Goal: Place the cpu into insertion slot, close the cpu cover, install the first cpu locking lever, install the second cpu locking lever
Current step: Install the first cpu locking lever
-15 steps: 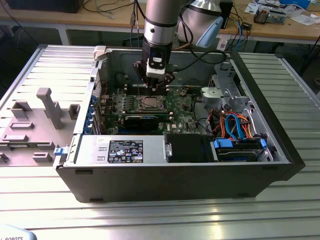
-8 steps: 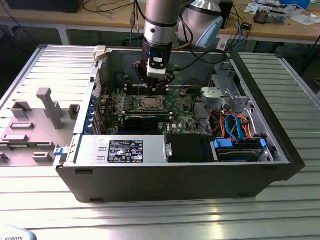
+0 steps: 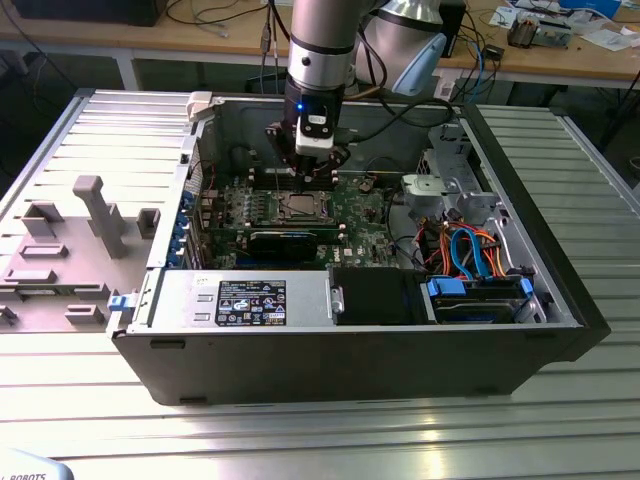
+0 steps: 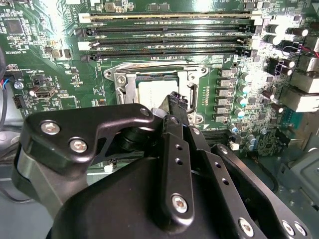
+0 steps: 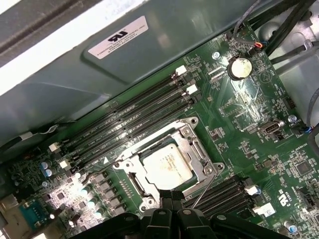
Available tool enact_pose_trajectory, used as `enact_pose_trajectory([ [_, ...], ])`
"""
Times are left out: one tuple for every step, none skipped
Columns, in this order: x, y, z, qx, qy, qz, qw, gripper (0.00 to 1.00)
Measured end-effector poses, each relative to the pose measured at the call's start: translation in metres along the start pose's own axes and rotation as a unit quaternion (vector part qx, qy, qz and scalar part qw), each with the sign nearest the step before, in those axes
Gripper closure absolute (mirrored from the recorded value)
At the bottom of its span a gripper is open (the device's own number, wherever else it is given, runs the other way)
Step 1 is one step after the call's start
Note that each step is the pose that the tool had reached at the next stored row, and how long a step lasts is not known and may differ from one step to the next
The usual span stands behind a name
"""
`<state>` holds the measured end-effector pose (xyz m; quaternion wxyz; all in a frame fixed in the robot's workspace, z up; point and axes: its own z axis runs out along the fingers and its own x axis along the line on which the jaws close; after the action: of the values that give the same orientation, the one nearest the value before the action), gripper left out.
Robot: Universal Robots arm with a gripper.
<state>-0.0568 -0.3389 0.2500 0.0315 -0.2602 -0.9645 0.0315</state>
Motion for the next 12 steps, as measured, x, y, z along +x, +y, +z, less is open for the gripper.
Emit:
enact_pose_trajectory([
  [0.0,0.0,0.0,0.0,-0.0001,-0.001,1.0,0.89],
  [0.0,0.0,0.0,0.0001,-0.0003,-0.004,0.99999,0.89],
  [0.0,0.0,0.0,0.0002,-0.0005,-0.006,0.99998,0.89],
  [0.0,0.0,0.0,0.0003,-0.0006,-0.007,0.99997,0.89],
  [0.0,0.0,0.0,0.0003,-0.0007,-0.008,0.99997,0.89],
  [0.0,0.0,0.0,0.0004,-0.0007,-0.009,0.99996,0.89],
  [0.0,0.0,0.0,0.0004,-0.0008,-0.011,0.99994,0.89],
  [0.0,0.0,0.0,0.0005,-0.001,-0.012,0.99993,0.89],
  [0.0,0.0,0.0,0.0006,-0.0011,-0.014,0.99991,0.89],
  [0.0,0.0,0.0,0.0006,-0.0012,-0.015,0.99989,0.89],
  [0.0,0.0,0.0,0.0007,-0.0012,-0.016,0.99988,0.89],
  [0.0,0.0,0.0,0.0008,-0.0014,-0.017,0.99985,0.89],
])
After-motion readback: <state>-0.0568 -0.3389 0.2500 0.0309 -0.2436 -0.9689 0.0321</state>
